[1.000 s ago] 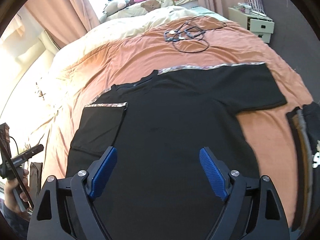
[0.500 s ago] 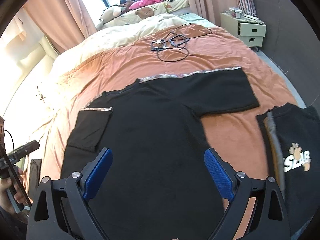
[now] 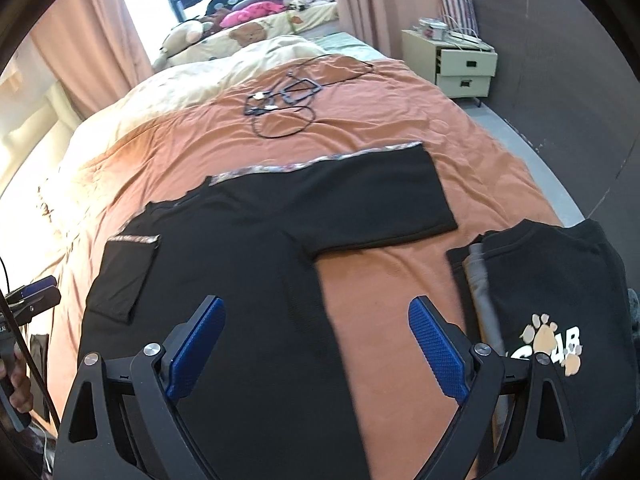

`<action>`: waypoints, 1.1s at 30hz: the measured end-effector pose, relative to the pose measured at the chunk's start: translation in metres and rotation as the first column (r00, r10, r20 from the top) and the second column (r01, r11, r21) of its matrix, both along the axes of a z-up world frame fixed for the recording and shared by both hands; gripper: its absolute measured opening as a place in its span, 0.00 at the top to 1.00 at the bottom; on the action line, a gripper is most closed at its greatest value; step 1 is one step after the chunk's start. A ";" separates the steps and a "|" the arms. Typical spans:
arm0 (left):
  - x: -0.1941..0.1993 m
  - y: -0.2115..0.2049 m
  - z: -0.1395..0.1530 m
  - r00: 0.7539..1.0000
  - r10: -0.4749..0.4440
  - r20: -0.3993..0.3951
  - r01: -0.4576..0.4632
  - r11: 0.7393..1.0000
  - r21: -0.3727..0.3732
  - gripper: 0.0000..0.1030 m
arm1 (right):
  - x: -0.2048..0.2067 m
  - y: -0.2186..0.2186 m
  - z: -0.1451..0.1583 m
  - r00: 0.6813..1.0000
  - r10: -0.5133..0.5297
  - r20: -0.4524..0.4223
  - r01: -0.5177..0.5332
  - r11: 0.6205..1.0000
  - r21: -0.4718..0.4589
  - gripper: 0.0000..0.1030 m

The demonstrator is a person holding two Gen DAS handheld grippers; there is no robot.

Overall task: Fold small clothes
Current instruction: 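Move both grippers to the unfolded side of the shirt, then grasp the unfolded side edge of the shirt with the right gripper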

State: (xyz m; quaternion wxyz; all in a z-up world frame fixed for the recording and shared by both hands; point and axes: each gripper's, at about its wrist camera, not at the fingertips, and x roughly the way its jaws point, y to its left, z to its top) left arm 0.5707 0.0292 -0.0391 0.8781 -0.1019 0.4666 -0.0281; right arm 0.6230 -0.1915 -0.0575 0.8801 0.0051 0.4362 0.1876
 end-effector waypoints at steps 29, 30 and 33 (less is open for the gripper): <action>0.196 -0.095 -0.115 0.975 -0.216 -0.057 0.215 0.976 -0.031 0.69 | 0.233 0.015 -0.098 0.989 -0.108 -0.097 0.089 0.980 -0.180 0.59; 0.201 -0.096 -0.119 0.974 -0.218 -0.057 0.216 0.976 -0.033 0.71 | 0.241 0.016 -0.102 0.989 -0.112 -0.101 0.092 0.979 -0.180 0.59; 0.214 -0.098 -0.133 0.973 -0.224 -0.058 0.221 0.974 -0.056 0.76 | 0.262 0.015 -0.116 0.987 -0.117 -0.111 0.094 0.977 -0.189 0.64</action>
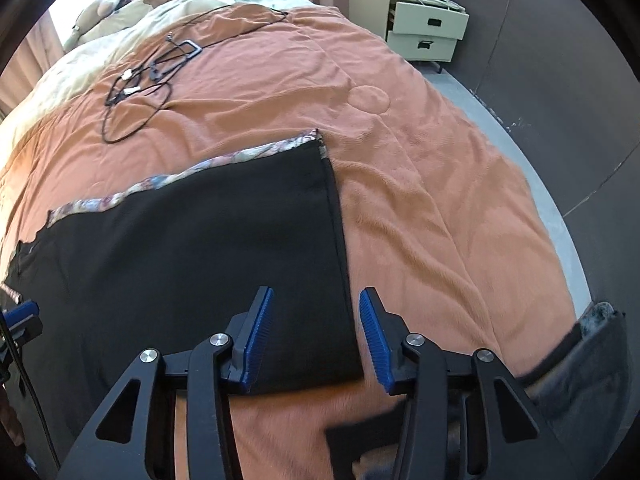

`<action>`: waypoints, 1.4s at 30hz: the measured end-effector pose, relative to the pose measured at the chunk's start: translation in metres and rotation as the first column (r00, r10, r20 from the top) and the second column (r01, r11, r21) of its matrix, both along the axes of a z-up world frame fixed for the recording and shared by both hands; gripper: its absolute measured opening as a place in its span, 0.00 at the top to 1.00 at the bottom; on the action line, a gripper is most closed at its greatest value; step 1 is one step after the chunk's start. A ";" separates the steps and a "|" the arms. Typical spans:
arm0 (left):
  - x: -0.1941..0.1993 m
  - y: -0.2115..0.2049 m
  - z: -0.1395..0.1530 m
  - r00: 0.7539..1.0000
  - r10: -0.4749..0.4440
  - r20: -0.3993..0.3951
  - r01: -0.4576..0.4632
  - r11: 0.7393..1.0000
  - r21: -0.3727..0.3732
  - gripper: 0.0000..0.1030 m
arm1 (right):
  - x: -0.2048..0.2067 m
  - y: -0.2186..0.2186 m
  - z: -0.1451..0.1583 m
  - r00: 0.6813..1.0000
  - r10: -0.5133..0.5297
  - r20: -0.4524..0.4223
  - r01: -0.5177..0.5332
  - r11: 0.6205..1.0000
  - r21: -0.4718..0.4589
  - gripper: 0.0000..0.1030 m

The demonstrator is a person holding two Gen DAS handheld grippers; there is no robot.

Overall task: Fold small clothes
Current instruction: 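Grasp the unfolded side edge of the shirt with the right gripper, then lift and fold the held side over the middle, open right gripper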

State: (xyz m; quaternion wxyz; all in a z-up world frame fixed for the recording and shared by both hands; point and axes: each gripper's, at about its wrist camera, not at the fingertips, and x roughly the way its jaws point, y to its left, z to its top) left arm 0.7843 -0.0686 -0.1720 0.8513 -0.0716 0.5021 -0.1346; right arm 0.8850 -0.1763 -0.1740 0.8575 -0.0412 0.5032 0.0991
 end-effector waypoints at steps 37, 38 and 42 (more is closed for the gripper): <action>-0.009 -0.020 -0.038 0.995 -0.089 -0.051 0.080 0.986 -0.147 0.77 | -0.068 0.061 0.113 0.960 0.159 0.231 -0.150 0.987 -0.057 1.00; -0.010 -0.021 -0.039 0.995 -0.090 -0.050 0.082 0.985 -0.153 0.77 | -0.075 0.068 0.120 0.955 0.174 0.239 -0.165 0.985 -0.059 1.00; -0.006 -0.024 -0.045 0.995 -0.075 -0.061 0.062 0.978 -0.198 0.77 | -0.093 0.084 0.138 0.946 0.212 0.247 -0.201 0.977 -0.067 1.00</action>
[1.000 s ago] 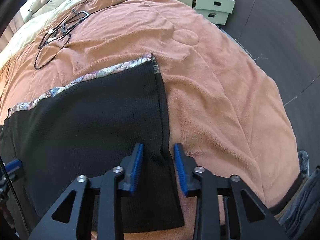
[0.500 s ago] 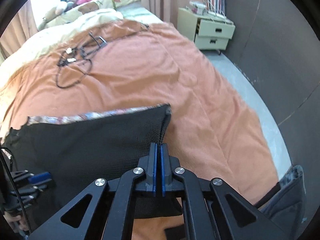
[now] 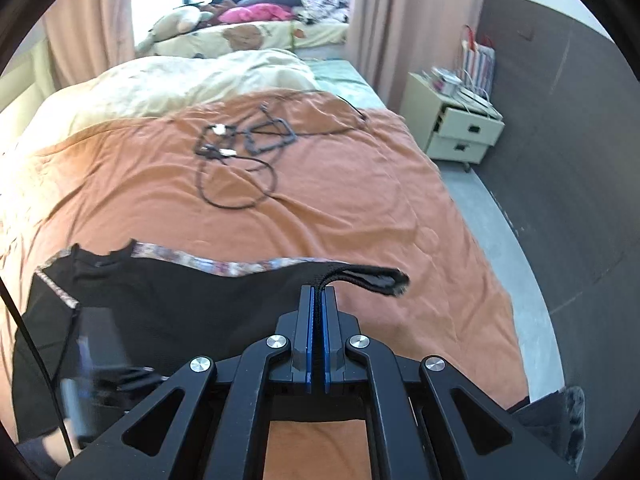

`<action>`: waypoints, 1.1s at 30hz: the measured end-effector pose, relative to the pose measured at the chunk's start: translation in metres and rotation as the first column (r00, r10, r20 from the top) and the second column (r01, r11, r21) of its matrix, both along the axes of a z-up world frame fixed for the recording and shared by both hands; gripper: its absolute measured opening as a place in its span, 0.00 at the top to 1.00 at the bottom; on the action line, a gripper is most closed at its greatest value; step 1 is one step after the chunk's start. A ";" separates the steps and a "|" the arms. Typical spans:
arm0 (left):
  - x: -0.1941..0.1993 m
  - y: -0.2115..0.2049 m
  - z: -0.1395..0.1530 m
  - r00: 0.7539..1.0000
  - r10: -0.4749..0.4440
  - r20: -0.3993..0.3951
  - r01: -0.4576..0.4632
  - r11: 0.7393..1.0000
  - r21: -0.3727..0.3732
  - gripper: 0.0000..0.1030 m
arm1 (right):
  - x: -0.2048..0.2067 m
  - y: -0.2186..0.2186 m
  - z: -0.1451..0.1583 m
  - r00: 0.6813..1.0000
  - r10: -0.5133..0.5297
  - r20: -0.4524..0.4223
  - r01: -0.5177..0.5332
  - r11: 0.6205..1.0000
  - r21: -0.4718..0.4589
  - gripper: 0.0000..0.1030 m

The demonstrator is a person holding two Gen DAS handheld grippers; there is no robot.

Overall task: Fold small clothes
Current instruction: 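Lift and fold the held side over the middle, open right gripper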

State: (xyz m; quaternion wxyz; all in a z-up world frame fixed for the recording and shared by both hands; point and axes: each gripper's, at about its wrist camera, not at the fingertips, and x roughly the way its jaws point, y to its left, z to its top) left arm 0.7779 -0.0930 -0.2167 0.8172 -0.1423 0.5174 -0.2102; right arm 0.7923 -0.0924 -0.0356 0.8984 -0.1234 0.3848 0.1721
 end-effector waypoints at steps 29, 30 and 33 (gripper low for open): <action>-0.084 0.181 0.043 0.972 0.233 0.020 -0.234 0.971 0.051 0.77 | -0.066 0.116 -0.005 0.968 0.224 -0.114 -0.222 0.975 0.023 1.00; -0.088 0.187 0.043 0.970 0.241 0.016 -0.242 0.969 0.054 0.77 | -0.067 0.121 -0.009 0.965 0.232 -0.123 -0.230 0.973 0.026 1.00; -0.097 0.205 0.039 0.962 0.273 -0.007 -0.272 0.960 0.061 0.77 | -0.073 0.136 -0.025 0.949 0.273 -0.154 -0.270 0.962 0.042 1.00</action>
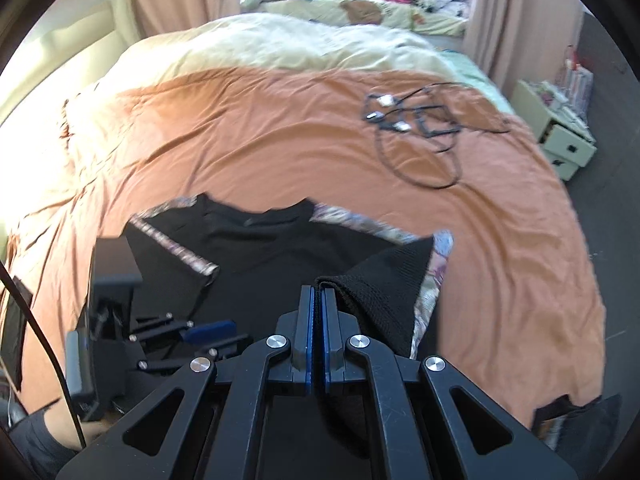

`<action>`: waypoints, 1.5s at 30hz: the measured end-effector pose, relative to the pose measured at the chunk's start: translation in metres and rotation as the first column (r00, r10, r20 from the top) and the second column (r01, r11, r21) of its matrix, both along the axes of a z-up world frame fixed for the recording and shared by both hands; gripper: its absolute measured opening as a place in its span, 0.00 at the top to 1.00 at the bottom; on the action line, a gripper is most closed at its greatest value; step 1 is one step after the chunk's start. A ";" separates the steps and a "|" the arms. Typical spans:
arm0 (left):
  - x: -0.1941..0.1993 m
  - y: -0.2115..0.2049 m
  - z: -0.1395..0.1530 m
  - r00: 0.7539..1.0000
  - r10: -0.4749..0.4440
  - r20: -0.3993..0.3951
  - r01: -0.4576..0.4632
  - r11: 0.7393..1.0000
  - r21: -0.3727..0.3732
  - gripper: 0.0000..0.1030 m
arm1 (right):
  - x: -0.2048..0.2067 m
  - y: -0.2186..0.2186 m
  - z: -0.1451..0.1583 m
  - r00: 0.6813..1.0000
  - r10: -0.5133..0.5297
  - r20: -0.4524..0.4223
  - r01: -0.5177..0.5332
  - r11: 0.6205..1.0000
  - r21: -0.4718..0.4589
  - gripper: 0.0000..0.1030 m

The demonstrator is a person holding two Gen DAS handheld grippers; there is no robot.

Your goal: Fold small clothes

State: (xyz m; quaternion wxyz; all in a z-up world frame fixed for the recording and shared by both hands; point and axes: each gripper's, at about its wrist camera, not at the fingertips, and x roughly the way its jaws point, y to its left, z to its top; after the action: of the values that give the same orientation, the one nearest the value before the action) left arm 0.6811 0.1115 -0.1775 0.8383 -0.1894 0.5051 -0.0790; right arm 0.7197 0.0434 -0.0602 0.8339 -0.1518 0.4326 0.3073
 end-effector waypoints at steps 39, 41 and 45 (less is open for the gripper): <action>0.015 -0.090 -0.043 0.966 -0.252 -0.051 0.256 0.929 0.266 0.41 | 0.018 -0.150 -0.154 0.875 -0.401 -0.272 0.475 0.823 0.312 0.77; 0.017 -0.091 -0.047 0.969 -0.238 -0.064 0.246 0.914 0.323 0.42 | 0.025 -0.149 -0.161 0.868 -0.406 -0.286 0.483 0.823 0.297 0.78; 0.020 -0.081 -0.044 0.977 -0.207 -0.043 0.209 0.912 0.354 0.75 | 0.030 -0.149 -0.164 0.858 -0.424 -0.288 0.500 0.819 0.282 0.86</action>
State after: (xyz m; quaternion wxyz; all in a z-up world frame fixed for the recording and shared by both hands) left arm 0.7013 0.0306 -0.2220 0.8443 0.0204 0.5303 -0.0744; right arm 0.7495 -0.1056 -0.2243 0.8458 0.1414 0.4816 0.1805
